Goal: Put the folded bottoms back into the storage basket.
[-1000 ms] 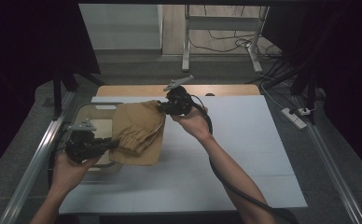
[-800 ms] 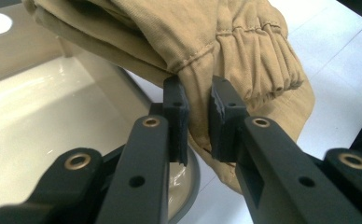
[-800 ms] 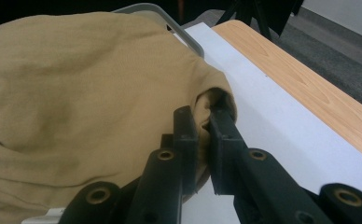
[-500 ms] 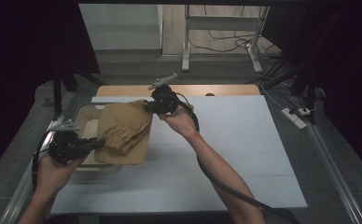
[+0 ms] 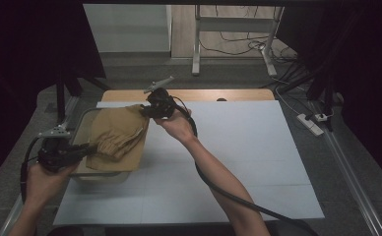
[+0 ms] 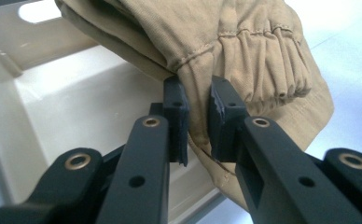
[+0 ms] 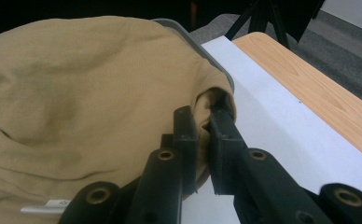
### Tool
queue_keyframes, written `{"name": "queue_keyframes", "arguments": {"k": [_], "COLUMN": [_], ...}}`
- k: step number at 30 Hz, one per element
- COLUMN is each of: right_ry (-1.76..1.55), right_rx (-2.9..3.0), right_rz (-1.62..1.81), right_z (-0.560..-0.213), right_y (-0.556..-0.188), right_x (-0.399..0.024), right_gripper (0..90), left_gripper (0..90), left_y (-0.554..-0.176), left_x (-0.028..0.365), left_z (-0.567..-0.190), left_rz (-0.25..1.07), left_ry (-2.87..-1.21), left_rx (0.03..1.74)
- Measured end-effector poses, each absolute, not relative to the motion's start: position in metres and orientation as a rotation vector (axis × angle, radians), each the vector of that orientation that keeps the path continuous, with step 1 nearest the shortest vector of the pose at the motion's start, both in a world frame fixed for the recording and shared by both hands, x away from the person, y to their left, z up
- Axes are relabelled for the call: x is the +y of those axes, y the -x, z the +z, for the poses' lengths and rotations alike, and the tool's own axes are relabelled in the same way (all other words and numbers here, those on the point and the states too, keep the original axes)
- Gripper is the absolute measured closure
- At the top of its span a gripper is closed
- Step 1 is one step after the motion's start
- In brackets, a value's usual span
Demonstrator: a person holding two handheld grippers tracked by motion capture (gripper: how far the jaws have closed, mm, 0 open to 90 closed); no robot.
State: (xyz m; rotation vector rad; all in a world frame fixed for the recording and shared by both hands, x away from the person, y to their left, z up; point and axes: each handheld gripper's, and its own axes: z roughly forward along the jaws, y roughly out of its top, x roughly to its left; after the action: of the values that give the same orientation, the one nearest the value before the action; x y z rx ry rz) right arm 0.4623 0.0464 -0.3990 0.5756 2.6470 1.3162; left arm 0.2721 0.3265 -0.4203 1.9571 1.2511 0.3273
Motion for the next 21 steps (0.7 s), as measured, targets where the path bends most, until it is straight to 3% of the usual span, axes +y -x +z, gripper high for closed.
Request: {"name": "queue_keyframes", "arguments": {"k": [21], "right_ry": [-0.546], "right_rx": [2.640], "right_rz": [1.320], "right_z": [-0.419], "right_y": [-0.468], "right_x": [0.098], "right_gripper": [82.7], "left_gripper": [77.8], "left_y": [-0.272], "left_x": [0.369], "left_z": [-0.437], "left_rz": [0.388], "left_ry": [-1.916], "left_rx": [1.388]}}
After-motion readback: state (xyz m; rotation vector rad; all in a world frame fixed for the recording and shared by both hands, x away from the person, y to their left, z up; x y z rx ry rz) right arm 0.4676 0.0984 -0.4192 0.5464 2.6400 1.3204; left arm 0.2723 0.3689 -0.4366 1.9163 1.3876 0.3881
